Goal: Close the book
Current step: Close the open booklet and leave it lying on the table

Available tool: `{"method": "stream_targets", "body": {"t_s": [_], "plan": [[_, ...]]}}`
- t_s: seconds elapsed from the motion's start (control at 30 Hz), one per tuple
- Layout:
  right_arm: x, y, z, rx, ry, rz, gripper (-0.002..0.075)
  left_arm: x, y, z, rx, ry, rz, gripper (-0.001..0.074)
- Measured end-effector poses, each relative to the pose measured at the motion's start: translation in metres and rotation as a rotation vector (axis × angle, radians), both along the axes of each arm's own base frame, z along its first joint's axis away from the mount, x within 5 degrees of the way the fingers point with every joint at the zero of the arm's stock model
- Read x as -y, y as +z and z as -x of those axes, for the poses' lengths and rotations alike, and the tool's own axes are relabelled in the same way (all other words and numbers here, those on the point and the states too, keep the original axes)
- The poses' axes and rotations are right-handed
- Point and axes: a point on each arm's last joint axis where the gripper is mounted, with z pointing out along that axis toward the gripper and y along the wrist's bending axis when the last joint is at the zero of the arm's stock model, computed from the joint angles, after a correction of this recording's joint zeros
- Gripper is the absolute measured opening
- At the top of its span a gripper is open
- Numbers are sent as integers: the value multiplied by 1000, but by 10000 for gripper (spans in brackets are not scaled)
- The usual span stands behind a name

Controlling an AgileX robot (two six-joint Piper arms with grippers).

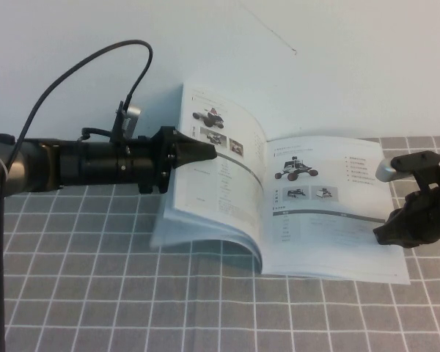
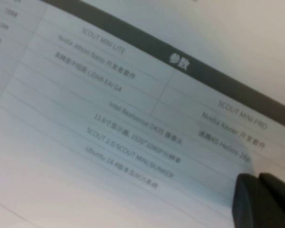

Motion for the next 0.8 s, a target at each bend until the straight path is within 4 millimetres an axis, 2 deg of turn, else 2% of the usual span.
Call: {"method": "stream_targets", "body": {"t_s": [0.17, 0.53, 0.8], "plan": [[0, 0, 0, 6, 13, -1, -3, 19, 9, 5, 58, -49, 86, 449], [0, 0, 0, 3, 16, -9, -3, 73, 24, 12, 138, -126, 72, 449], [-1, -1, 0, 0, 13, -11, -3, 101, 41, 13, 216, -161, 68, 449]]}}
